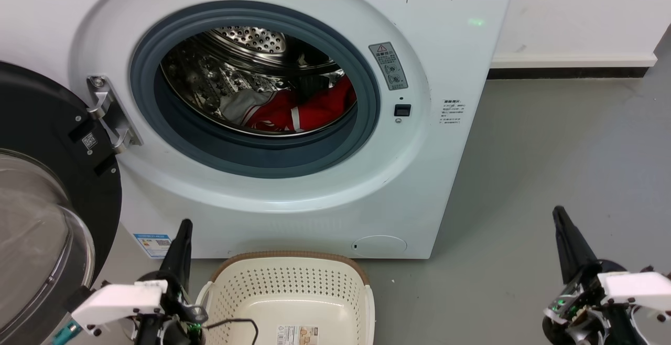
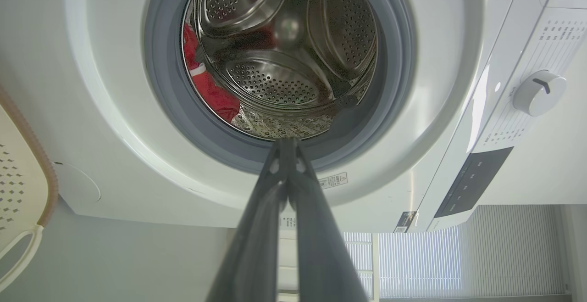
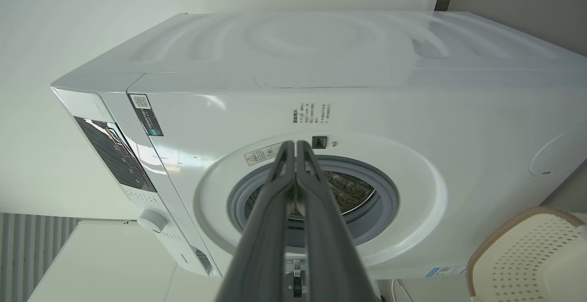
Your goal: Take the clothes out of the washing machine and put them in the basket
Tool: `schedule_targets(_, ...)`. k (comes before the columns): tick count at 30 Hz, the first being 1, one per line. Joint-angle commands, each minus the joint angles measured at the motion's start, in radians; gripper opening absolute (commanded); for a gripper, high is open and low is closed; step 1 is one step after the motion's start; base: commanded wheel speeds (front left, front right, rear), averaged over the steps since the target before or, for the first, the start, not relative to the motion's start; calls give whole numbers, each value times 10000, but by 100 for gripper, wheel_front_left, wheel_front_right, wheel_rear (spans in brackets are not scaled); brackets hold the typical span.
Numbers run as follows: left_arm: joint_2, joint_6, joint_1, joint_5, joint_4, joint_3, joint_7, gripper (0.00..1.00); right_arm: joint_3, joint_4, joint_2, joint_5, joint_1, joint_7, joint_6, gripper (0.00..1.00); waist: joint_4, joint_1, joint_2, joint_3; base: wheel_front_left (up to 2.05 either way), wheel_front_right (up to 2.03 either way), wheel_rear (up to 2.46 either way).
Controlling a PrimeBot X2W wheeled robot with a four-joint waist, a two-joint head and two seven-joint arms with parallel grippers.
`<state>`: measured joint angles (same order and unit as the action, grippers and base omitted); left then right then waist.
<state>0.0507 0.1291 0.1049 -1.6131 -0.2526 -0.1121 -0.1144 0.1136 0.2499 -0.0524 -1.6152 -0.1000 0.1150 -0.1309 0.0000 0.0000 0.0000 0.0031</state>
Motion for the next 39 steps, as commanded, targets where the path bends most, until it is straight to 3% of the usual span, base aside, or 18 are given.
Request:
schedule_targets(1, -2, 0, -24, 3, -37, 14, 11, 100, -7, 43, 2, 5, 27, -7, 2, 100, 0, 0, 0, 1, 0, 0, 0)
schedule_targets(16, -20, -6, -391, 463, -5, 111, 657, 100, -120, 99, 11, 604, 308, -638, 2, 100, -16, 0, 0, 29, 0, 0, 0)
schedule_targets(24, -18, -3, -362, 1375, -116, -141, 1013, 100, 138, 248, 11, 1788, 227, -998, 2, 100, -38, 0, 0, 43, 0, 0, 0)
schedule_targets(33, -15, -15, -363, 2956, 249, -559, 1380, 100, 358, -201, 11, 4203, 168, -1362, 2, 100, -58, 0, 0, 63, 0, 0, 0)
schedule_targets(39, -13, -293, -404, 4300, 877, -529, 1601, 100, 269, -768, 11, 6068, 178, -1591, 1, 100, -68, 0, 0, 96, 0, 0, 0)
